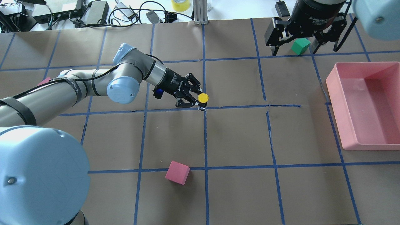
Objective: Align button upright
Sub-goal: 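Rotate the button yellow cap up and set it on the table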
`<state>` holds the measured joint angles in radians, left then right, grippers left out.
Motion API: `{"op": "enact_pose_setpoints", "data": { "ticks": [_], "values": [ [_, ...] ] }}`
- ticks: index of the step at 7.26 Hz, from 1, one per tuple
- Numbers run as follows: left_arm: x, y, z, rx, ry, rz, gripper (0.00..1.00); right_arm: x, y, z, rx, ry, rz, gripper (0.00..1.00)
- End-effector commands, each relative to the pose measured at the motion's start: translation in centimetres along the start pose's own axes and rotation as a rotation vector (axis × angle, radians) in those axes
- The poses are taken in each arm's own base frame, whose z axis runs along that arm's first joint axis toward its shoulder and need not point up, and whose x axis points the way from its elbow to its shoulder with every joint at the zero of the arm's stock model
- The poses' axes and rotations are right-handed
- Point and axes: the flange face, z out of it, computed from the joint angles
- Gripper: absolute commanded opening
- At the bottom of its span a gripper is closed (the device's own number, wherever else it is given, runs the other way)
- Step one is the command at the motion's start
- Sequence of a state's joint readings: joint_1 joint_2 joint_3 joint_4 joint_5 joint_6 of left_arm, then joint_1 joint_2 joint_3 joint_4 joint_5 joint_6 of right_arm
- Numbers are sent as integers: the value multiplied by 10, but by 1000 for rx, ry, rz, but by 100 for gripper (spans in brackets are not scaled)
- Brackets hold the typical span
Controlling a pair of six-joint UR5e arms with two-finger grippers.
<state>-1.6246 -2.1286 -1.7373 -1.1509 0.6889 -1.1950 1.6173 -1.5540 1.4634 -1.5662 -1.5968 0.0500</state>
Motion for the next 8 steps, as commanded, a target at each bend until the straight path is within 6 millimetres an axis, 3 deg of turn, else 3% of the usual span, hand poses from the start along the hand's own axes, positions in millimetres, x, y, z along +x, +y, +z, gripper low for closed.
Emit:
{"op": "enact_pose_setpoints", "data": {
  "ticks": [1, 3, 4, 5, 6, 7, 8],
  "values": [
    [0, -12, 10, -9, -10, -10, 33, 0, 0, 0, 0, 0, 1, 100],
    [2, -16, 14, -6, 12, 19, 33, 0, 0, 0, -3, -1, 3, 100],
    [3, -17, 12, 9, 12, 25, 45, 0, 0, 0, -3, 0, 3, 100],
    [2, -12, 8, 13, 17, 28, 97, 0, 0, 1, -5, -1, 3, 100],
    [5, -2, 2, 5, 34, 32, 100, 0, 1, 1, -9, 1, 1, 100],
    [10, 20, -18, 32, 74, 38, 100, 0, 1, 1, -11, 1, 1, 100],
    [22, 58, -54, 97, 146, 114, 100, 0, 1, 1, -11, 1, 1, 100]
  ]
}}
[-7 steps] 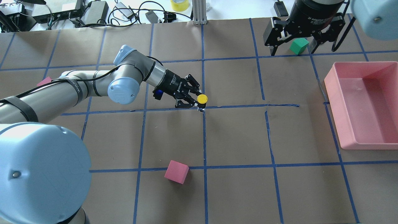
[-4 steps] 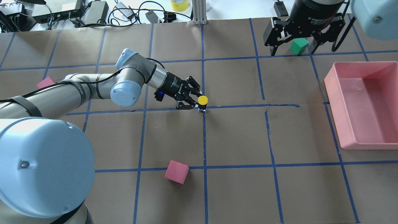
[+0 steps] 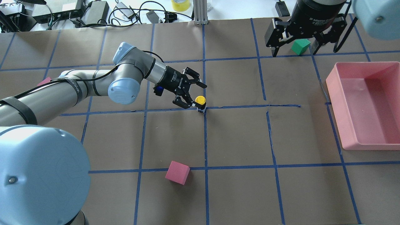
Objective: Align button upright
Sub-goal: 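Open the left gripper and withdraw it from the upright button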
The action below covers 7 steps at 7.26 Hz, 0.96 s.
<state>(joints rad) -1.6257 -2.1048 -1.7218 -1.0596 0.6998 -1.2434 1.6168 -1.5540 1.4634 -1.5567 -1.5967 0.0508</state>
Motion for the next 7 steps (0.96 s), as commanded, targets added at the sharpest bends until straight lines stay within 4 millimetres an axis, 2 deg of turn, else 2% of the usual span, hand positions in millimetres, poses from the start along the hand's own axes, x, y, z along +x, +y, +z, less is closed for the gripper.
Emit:
{"op": "enact_pose_setpoints", "data": {
  "ticks": [1, 2, 3, 5, 7],
  "values": [
    [24, 67, -79, 221, 101, 129, 100, 0, 0, 0, -1, 0, 0, 100],
    [25, 97, -114, 288, 109, 197, 100, 0, 0, 0, -1, 0, 0, 100],
    [12, 128, -131, 345, 46, 374, 100, 0, 0, 0, -1, -1, 0, 100],
    [-29, 165, -180, 576, -142, 685, 100, -1, 0, 0, -1, -1, -2, 100],
    [-85, 205, -239, 763, -495, 954, 100, -2, -1, -1, 14, -8, -1, 99]
  ]
}}
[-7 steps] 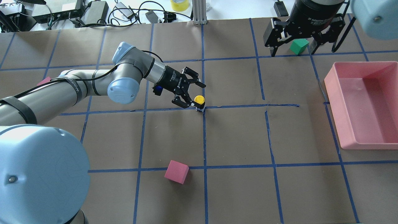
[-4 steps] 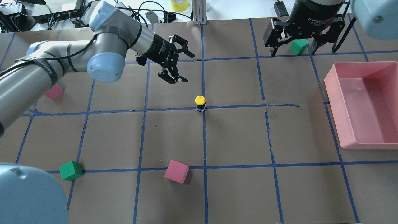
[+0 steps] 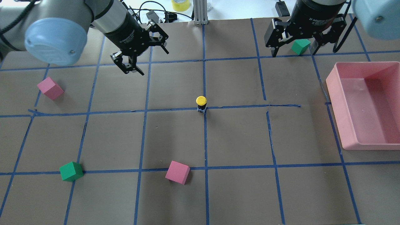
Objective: Align button upright
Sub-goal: 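Open the left gripper and withdraw it from the upright button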
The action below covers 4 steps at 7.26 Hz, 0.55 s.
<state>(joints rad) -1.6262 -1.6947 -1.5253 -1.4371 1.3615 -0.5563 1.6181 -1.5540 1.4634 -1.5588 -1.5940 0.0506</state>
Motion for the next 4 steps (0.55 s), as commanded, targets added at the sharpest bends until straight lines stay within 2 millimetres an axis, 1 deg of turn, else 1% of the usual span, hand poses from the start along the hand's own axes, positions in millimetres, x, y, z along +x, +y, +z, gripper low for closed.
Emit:
{"op": "enact_pose_setpoints", "data": {
  "ticks": [1, 2, 3, 4],
  "values": [
    [-40, 35, -61, 53, -263, 313, 100, -1, -1, 4, 11, -11, 2, 99],
    [-49, 42, -71, 30, -292, 392, 100, 0, -1, 5, 13, -10, 2, 100],
    [-59, 37, -79, 31, -328, 477, 100, 0, -1, 5, 11, -8, 2, 100],
    [-67, 27, -83, 31, -319, 493, 100, 0, -1, 5, 12, -7, 2, 100]
  ]
}}
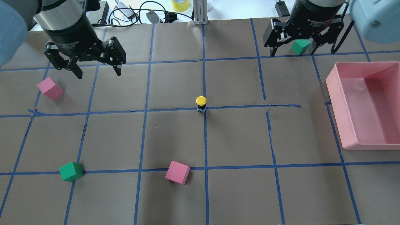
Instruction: Align button upright
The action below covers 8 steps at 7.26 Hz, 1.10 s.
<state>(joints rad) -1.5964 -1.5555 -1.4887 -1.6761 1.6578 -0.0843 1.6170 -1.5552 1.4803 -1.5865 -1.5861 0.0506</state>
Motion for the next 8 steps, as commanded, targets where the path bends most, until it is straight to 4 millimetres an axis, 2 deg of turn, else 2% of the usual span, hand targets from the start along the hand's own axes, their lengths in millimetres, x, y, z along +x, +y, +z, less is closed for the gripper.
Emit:
{"op": "enact_pose_setpoints", "data": {
  "ticks": [1, 2, 3, 5, 8],
  "values": [
    [-16, -13, -3, -2, 70, 40, 100, 0, 0, 0, 0, 2, 0, 100],
    [-13, -26, 3, -12, 96, 37, 100, 0, 0, 0, 0, 2, 0, 100],
    [-8, -27, 3, -11, 93, 33, 100, 0, 0, 0, 0, 2, 0, 100],
    [4, -25, 2, 35, 88, 89, 100, 0, 0, 0, 0, 2, 0, 100],
    [2, -16, 5, 76, 80, 147, 100, 0, 0, 1, -2, 0, 0, 100]
  ]
}}
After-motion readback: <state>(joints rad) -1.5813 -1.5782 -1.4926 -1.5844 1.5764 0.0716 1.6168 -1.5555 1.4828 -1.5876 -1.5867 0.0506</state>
